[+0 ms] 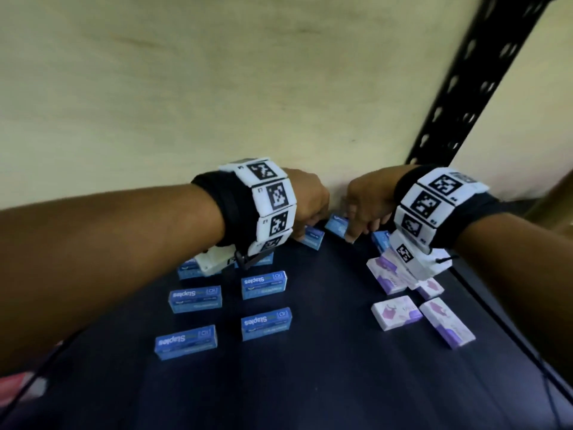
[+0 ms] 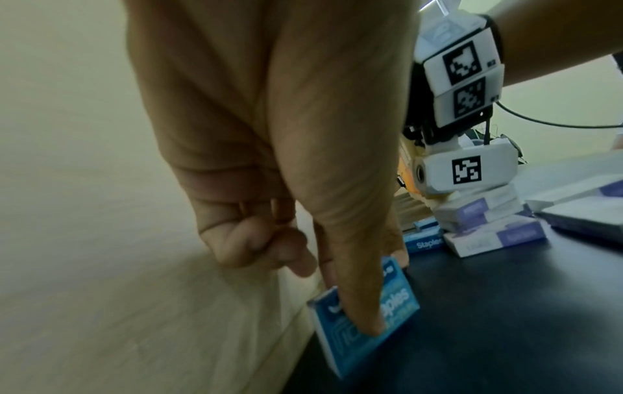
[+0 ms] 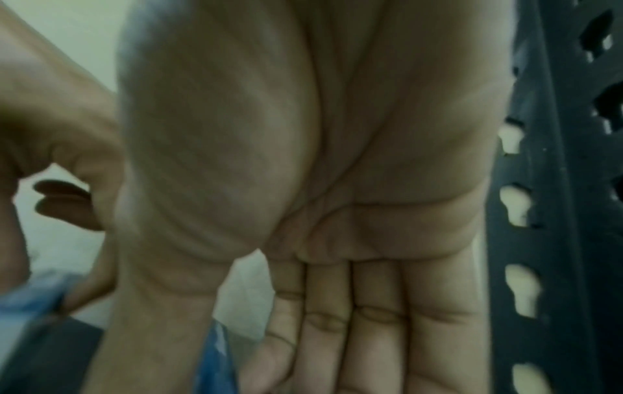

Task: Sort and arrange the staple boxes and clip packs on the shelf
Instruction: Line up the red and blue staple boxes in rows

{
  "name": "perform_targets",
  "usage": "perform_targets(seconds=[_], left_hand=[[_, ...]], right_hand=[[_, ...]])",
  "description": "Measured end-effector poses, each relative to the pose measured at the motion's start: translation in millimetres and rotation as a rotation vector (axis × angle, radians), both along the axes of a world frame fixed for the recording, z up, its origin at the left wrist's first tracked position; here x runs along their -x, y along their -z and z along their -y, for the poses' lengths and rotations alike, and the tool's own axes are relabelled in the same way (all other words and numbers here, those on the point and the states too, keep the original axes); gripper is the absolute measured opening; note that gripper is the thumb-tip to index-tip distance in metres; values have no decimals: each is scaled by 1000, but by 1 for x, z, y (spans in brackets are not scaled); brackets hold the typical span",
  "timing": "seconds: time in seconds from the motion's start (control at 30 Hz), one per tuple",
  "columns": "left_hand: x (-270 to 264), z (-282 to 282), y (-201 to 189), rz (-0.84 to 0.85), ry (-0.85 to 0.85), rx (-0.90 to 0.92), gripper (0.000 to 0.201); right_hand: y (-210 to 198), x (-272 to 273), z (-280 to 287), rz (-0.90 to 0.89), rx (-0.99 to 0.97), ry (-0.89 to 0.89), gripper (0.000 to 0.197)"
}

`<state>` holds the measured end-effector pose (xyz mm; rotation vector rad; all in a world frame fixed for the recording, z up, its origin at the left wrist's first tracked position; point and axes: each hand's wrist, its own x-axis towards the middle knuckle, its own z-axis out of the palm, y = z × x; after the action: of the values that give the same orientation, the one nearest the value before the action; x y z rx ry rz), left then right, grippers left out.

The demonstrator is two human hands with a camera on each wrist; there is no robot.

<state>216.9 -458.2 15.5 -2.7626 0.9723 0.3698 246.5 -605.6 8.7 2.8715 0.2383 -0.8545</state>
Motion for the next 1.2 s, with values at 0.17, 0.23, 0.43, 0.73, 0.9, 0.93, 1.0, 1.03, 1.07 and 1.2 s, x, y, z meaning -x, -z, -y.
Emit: perform_targets(seconds=[0.17, 0.23, 0.43, 0.73, 0.9, 0.93, 1.0, 1.03, 1.07, 1.2], left_hand=[[20, -15, -18, 80, -8, 38, 28], [28, -22, -25, 102, -18, 57, 21], [66, -50, -43, 170, -89, 59, 20], [139, -76, -56, 136, -136, -28, 30], [178, -88, -46, 66, -154, -27, 28], [185, -91, -43, 59, -159, -26, 27], [195, -97, -34, 53, -165, -16, 26], [199, -100, -28, 50, -173, -9, 26], [203, -103, -23, 40, -184, -5, 27], [215, -113, -8, -11, -215, 12, 25]], right_hand=[[-8, 14, -7, 23, 6, -34, 25], [-15, 23, -11, 64, 18, -60, 27], [-40, 65, -22, 250, 26, -154, 38], [-54, 134, -34, 217, -110, -155, 30], [-45, 176, -46, 114, -141, -159, 29], [-41, 183, -49, 102, -143, -156, 28], [-31, 194, -55, 107, -137, -174, 28], [-27, 199, -58, 118, -129, -191, 28], [-23, 203, -61, 130, -121, -205, 28], [-14, 212, -67, 132, -140, -211, 24]])
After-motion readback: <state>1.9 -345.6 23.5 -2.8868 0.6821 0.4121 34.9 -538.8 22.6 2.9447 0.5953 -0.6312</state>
